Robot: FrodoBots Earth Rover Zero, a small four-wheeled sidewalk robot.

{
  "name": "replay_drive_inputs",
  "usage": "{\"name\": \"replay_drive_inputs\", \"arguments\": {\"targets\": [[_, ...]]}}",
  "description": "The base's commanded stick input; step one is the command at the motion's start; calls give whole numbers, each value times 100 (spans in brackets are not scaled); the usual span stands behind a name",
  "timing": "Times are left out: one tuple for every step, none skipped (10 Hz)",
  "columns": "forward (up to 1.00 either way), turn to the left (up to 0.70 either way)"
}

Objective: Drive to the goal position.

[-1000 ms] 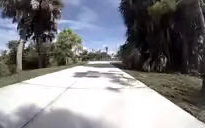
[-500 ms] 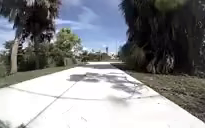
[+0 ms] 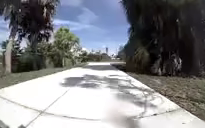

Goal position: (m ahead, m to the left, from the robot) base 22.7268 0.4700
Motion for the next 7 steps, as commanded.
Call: {"name": "replay_drive_inputs", "arguments": {"targets": [[82, 0], [82, 0], [82, 0], [83, 0], [84, 0], [85, 0], [85, 0]]}}
